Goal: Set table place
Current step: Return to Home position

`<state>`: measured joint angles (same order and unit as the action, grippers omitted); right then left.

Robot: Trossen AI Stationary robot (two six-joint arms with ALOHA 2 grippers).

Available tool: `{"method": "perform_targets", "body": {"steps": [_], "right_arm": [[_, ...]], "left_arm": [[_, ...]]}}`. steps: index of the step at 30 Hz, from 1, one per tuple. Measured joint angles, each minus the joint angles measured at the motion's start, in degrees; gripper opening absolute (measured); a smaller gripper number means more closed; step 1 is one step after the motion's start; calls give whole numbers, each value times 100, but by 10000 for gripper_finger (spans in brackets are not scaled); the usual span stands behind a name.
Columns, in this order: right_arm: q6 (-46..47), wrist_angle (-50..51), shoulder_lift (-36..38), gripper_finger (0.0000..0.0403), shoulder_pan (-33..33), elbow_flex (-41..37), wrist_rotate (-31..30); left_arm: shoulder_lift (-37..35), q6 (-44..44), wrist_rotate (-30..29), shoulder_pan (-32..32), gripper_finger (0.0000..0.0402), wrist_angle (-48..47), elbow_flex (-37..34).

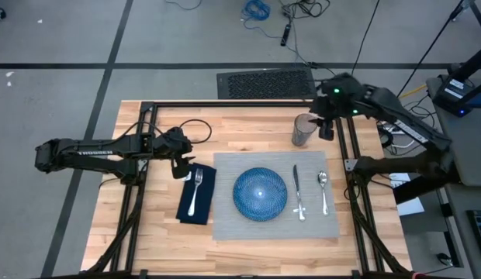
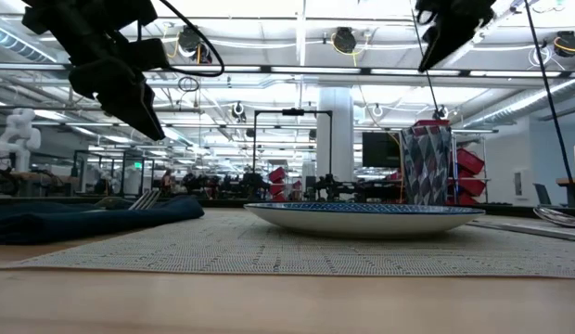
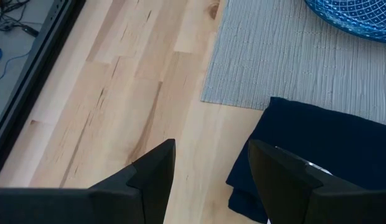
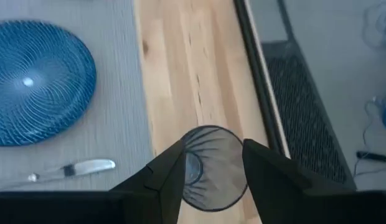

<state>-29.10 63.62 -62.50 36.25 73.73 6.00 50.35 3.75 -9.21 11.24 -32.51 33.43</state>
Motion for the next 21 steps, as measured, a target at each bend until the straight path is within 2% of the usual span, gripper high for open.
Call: {"method": "perform_targets", "body": {"steps": [3, 6, 10, 12, 15, 21], "right_arm": [[94, 12, 370, 146, -49, 46, 168], [249, -88, 844, 146, -128, 46, 601], [554, -786, 1560, 146, -309, -85, 1250], [669, -1283, 1952, 146, -434, -354, 1491], [813, -2013, 2537, 146, -617, -940, 1539], [1129, -3029, 3336, 146, -725, -2387, 1521]], "left_arm": [[-7, -48, 0, -2, 189, 119, 0], [-164, -190, 0, -1, 189, 305, 0], [-581, -186, 51, -2, 189, 1034, 0], [-869, -43, 166, -3, 189, 1583, 0], [-1300, 186, 294, -13, 189, 2056, 0], [-1908, 409, 302, -13, 189, 2255, -105]]}}
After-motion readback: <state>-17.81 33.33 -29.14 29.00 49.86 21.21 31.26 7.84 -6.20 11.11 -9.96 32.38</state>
